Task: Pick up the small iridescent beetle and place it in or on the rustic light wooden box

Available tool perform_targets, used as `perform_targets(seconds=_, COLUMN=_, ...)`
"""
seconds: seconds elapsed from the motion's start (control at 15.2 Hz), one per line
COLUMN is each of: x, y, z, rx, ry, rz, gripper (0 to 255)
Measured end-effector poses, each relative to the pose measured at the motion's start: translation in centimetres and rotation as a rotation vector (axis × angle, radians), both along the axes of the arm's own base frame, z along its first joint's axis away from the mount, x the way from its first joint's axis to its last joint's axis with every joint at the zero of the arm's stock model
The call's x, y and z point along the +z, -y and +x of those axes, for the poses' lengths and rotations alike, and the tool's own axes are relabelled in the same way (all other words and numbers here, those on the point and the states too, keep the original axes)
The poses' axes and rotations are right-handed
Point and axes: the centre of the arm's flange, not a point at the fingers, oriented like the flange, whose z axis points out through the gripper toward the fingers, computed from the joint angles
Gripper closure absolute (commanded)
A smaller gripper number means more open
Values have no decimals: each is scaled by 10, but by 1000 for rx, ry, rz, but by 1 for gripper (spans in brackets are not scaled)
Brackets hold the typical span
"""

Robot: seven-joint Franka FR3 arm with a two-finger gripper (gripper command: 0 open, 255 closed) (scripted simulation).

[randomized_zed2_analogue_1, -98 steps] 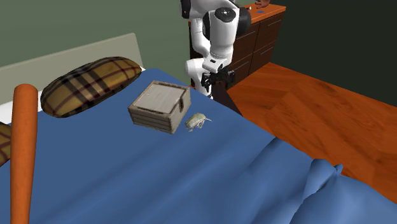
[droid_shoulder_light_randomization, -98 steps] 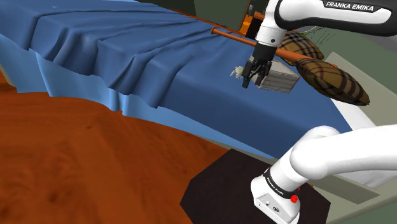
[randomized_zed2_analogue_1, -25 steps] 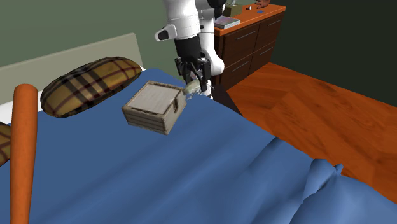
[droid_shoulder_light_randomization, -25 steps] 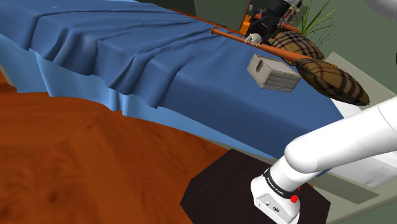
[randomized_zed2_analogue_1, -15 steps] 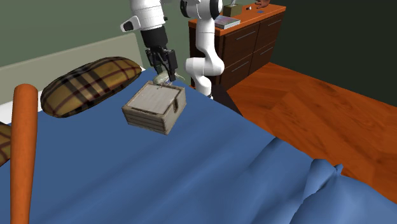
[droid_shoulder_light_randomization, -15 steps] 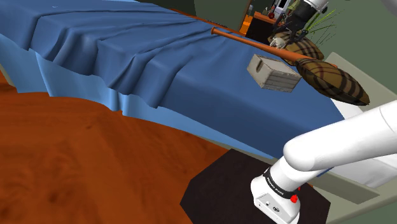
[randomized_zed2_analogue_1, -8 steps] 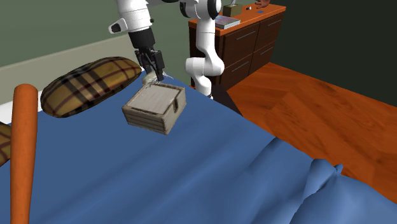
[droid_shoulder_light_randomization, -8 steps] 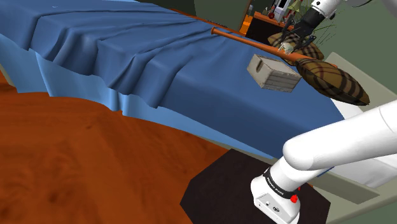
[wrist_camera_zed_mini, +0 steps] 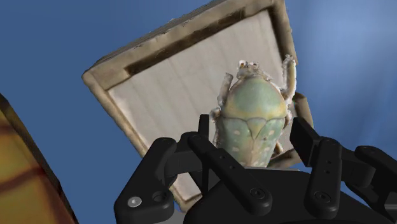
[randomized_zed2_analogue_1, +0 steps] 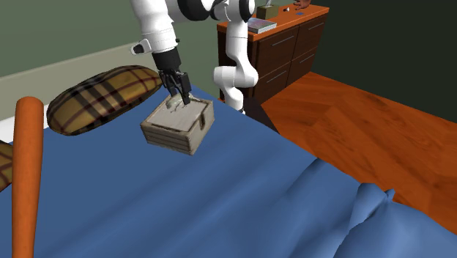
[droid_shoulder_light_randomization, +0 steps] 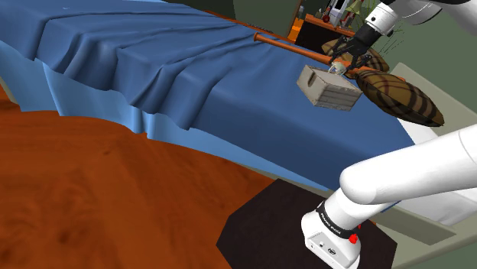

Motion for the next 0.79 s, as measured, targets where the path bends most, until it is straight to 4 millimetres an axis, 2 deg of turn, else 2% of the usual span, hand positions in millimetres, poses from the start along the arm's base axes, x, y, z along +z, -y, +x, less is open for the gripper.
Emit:
perform_targets(seconds=0.2, x=-16, y=-2, z=1, rx=0, ry=0, rz=0, gripper=255)
perform_targets(seconds=0.59, x=-20, y=0, z=1, rx=0, ry=0, rz=0, gripper=255)
perform_targets(seconds=0.66, x=-20, y=0, z=1, rx=0, ry=0, rz=0, gripper=0)
perform_targets(seconds=0.79, x=-20, y=0, z=1, rx=0, ry=0, rz=0, gripper=0)
